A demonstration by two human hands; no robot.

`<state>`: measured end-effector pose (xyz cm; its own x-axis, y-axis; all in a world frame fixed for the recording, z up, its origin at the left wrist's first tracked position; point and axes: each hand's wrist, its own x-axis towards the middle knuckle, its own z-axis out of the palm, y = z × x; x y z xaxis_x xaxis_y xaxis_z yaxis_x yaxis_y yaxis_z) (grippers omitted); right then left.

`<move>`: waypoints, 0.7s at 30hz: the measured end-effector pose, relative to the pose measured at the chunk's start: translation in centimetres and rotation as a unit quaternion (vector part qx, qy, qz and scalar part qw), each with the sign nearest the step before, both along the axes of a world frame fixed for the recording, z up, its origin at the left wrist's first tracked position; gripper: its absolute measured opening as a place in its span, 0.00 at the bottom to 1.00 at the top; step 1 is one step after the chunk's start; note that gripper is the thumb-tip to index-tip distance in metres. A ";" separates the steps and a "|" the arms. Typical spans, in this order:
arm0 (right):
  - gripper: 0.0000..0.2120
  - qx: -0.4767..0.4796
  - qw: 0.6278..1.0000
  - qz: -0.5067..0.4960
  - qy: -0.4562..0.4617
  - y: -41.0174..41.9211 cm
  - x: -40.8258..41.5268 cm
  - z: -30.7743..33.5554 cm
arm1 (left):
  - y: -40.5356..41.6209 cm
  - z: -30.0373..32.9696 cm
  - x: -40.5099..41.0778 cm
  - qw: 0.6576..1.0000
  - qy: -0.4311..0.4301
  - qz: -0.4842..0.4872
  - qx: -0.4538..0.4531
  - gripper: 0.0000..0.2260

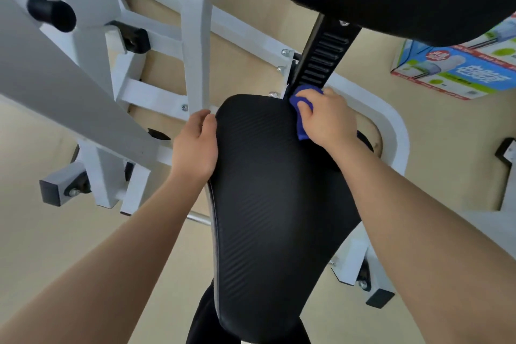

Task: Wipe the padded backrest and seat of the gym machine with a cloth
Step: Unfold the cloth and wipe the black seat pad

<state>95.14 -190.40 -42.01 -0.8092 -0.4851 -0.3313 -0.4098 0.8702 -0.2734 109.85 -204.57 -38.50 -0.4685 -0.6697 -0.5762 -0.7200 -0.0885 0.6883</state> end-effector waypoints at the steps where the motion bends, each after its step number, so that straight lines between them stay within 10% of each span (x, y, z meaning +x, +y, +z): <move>1: 0.16 0.026 0.999 -0.023 0.003 -0.1 -0.2 0.1 | -0.2 -0.1 0.0 0.999 0.010 0.023 0.026 0.12; 10: 0.11 0.008 0.977 0.210 0.023 -11.6 4.4 0.5 | -2.3 -0.4 1.2 0.958 0.086 0.177 0.210 0.11; 17: 0.12 0.032 0.840 0.542 -0.024 -12.7 8.3 2.8 | -4.5 -1.5 4.6 0.956 0.002 0.271 0.108 0.15; 21: 0.13 0.081 0.887 0.451 -0.052 -13.9 5.7 3.1 | -4.8 -1.6 5.8 0.958 0.008 0.268 0.105 0.16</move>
